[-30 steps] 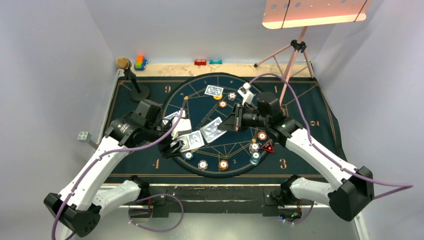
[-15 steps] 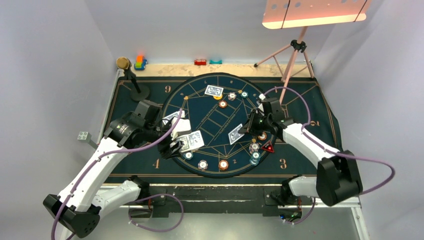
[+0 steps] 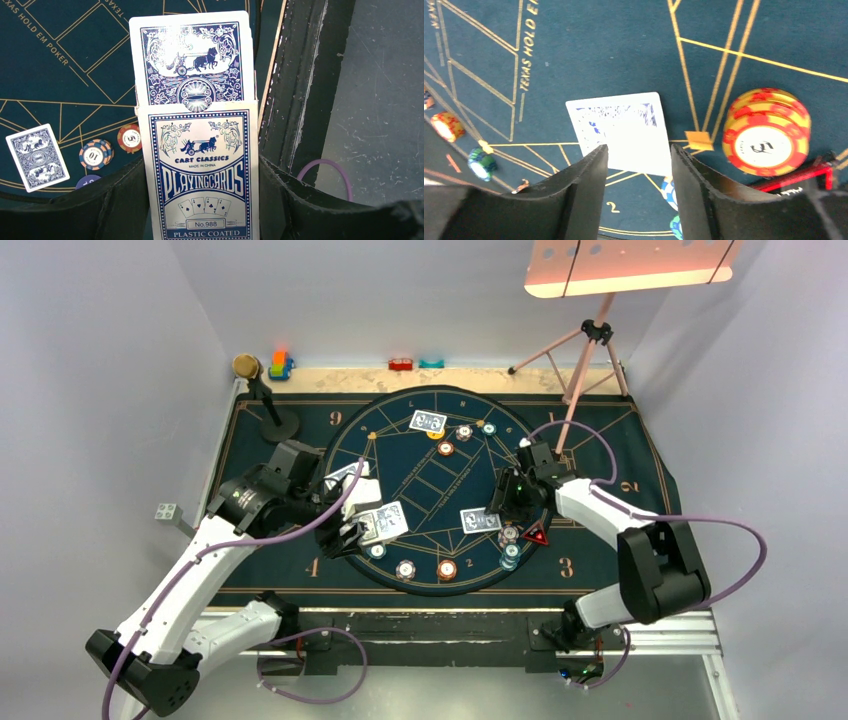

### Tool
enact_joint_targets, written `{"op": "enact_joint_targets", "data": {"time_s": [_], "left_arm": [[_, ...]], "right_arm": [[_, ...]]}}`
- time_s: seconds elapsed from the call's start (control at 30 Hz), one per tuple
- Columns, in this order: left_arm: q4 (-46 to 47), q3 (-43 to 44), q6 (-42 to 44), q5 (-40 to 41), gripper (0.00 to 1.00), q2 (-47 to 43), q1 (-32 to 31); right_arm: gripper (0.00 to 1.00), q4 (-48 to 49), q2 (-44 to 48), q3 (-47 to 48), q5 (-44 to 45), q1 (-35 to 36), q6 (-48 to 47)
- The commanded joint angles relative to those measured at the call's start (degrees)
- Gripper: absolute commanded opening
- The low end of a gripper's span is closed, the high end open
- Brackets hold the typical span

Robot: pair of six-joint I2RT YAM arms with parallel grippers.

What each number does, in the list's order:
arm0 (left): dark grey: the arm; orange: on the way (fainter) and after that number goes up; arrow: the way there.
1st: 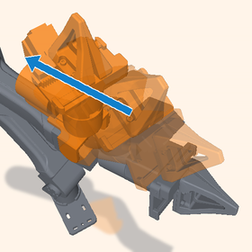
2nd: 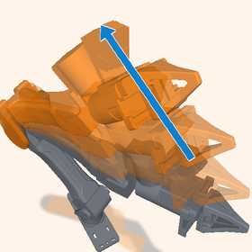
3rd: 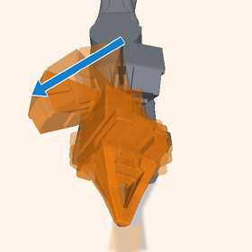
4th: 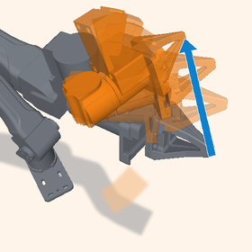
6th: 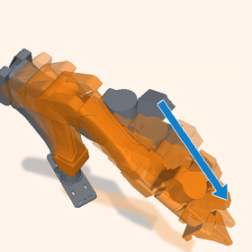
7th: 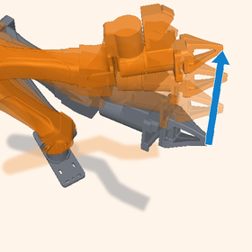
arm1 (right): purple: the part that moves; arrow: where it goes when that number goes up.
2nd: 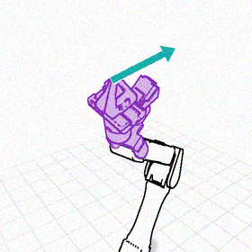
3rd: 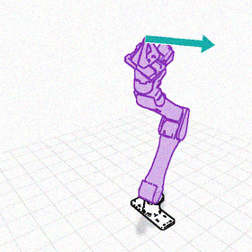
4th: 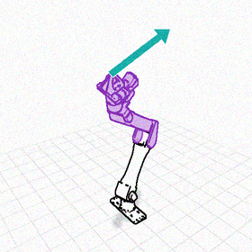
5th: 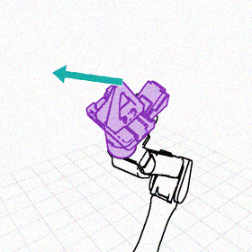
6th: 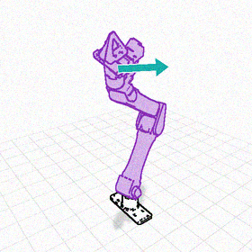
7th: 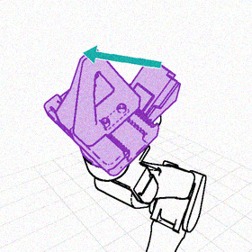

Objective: Distribute texas hold em gaming equipment

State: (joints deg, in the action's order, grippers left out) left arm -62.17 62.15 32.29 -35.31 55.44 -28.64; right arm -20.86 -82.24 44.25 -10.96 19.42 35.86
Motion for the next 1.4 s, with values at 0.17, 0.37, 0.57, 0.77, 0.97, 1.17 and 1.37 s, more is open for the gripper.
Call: {"op": "enact_joint_targets", "data": {"time_s": [0.17, 0.37, 0.57, 0.77, 0.97, 1.17, 1.37], "left_arm": [[1.2, 1.9, 0.1, -2.3, 0.0, -0.3, 0.1], [1.2, 1.8, 0.1, -2.1, 0.0, -0.3, 0.1], [1.3, 2.1, -0.1, -2.3, 0.0, -0.1, 0.1], [1.2, 2.2, -0.1, -2.2, 0.0, -0.2, 0.1], [1.1, 2.6, -0.2, -2.3, 0.0, -0.1, 0.1], [1.1, 2.7, -0.2, -2.3, 0.0, -0.1, 0.1], [1.0, 2.6, -0.1, -2.2, 0.0, -0.3, 0.1]], "right_arm": [[0.6, -6.7, 5.9, 6.1, 10.3, 0.0, -2.7], [0.78, -2.9, 13.1, 8.9, -1.8, 4.0, -1.5], [0.88, 6.6, 12.6, 14.2, -17.9, 14.9, 3.6], [0.91, 20.2, 11.0, 13.4, -25.8, 21.5, 10.7], [0.93, 20.6, 5.1, 15.6, -25.8, 26.3, 10.4], [0.95, 22.6, 0.6, 16.9, -25.9, 28.8, 10.7], [0.87, 22.6, 1.2, 15.3, -24.9, 28.9, 11.0]]}}
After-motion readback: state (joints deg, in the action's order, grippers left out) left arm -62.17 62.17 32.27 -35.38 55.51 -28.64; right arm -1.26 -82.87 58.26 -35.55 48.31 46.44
